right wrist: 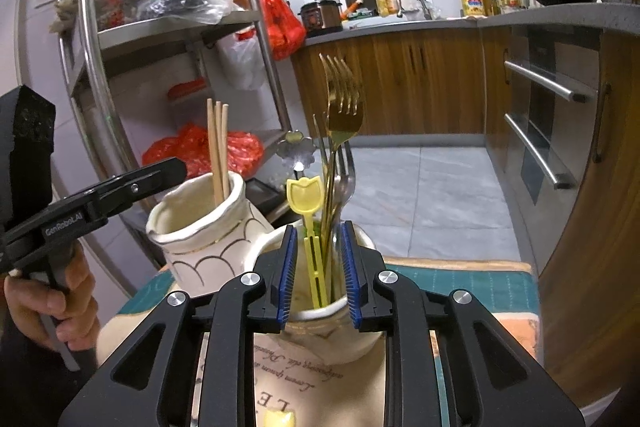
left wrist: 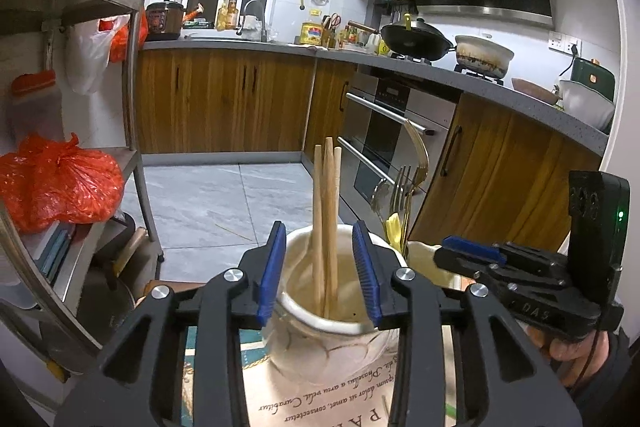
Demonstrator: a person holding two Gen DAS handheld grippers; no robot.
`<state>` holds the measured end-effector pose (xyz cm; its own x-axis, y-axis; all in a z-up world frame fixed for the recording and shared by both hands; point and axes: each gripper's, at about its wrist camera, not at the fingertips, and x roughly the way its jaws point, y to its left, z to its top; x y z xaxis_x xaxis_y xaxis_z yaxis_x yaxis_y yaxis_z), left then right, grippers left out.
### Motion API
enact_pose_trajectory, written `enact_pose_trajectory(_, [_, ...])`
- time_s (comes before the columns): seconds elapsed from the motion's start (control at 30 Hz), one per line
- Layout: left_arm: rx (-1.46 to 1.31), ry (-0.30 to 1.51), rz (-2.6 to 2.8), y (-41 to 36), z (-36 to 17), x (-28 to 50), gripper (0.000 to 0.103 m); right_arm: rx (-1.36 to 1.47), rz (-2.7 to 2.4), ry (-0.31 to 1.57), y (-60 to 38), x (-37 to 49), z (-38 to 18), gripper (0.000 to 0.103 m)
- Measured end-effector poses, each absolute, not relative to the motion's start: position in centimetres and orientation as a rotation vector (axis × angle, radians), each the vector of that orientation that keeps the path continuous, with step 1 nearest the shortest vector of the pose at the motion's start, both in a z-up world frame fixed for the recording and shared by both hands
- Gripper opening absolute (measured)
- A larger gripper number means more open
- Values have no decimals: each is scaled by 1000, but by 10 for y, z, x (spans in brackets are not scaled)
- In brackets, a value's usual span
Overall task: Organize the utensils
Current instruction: 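Open both tools to release the chopstick and yellow spoon into the pots, then lower both tools to the last chopstick and green-handled yellow spoon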
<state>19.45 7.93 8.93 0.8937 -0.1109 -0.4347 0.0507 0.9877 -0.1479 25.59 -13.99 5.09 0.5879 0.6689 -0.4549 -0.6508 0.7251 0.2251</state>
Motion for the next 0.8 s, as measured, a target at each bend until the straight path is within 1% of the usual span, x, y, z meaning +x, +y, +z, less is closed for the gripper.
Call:
enact_pose_trajectory(0.2, [-121, 457, -85, 79, 90, 179, 35, 12, 765, 549, -152, 247, 54, 24])
enact_pose_trajectory(0.5, [-82, 481, -92, 61, 86, 143, 35, -80, 782, 630, -158, 213, 43, 24])
enact_pose_trajectory(0.8, [-70, 646, -129, 40, 48, 130, 35, -142, 810, 744, -164, 184, 18, 26])
